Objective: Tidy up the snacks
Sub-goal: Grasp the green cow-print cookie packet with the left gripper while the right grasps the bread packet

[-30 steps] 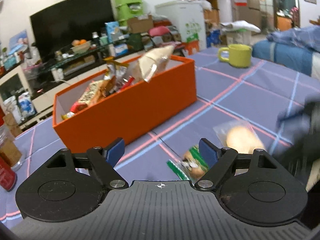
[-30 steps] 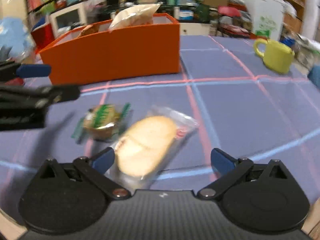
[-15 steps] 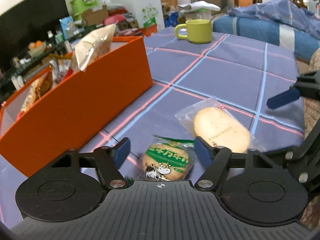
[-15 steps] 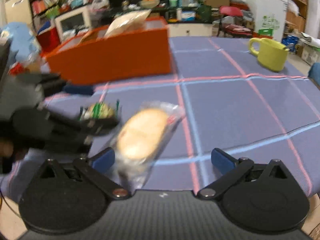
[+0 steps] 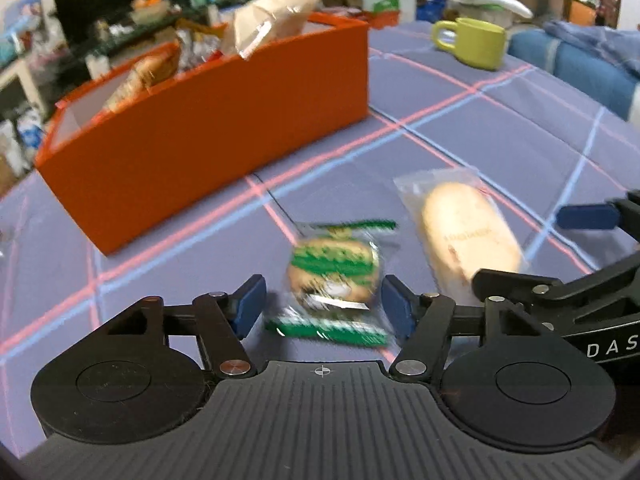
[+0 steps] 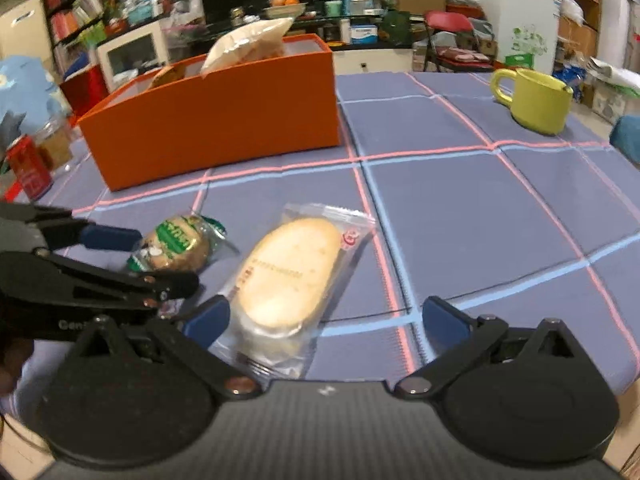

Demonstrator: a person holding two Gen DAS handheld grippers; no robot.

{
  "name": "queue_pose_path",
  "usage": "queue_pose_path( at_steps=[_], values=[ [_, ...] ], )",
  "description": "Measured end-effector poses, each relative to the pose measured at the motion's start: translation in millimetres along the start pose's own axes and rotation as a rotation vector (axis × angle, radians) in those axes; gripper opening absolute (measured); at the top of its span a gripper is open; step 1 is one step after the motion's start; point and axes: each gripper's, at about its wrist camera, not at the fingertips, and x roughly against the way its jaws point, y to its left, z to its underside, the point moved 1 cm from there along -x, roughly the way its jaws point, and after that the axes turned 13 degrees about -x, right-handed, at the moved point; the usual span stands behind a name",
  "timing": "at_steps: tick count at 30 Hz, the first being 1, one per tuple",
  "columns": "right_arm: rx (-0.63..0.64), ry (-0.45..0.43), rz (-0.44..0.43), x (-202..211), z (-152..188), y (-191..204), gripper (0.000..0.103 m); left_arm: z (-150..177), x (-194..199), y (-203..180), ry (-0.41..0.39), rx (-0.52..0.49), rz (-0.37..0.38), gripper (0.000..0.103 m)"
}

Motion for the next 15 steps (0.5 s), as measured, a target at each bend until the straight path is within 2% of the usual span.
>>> queue_pose_path(
  at_steps=[4, 9, 12, 14, 15],
  values=[
    [-0.061, -0.008, 0.010, -9.3, -3.1, 2.7, 0.102, -2.3, -2.4, 9.0, 0.007, 0.019, -0.047, 0.053],
    [-0.009, -0.033, 0.036, -23.2, -4.0, 16.1, 0.102, 4.4, -6.1, 18.9, 0.027, 0.034, -0.066, 0.055],
    [0.044, -0.008, 0.036, -25.3, -5.8, 17.4, 0.102, 3.5, -6.5, 15.5, 0.026, 0.018, -0.076, 0.064],
    [0.089, 0.025, 0.006, -24.3, -10.5, 11.5, 0.094, 1.2, -6.8, 11.4, 0.021, 0.004, -0.072, 0.065],
    [0.109, 0.038, -0.005, -23.2, -15.0, 6.8, 0.081, -0.6, -7.5, 9.9, 0.018, -0.001, -0.069, 0.065]
  ],
)
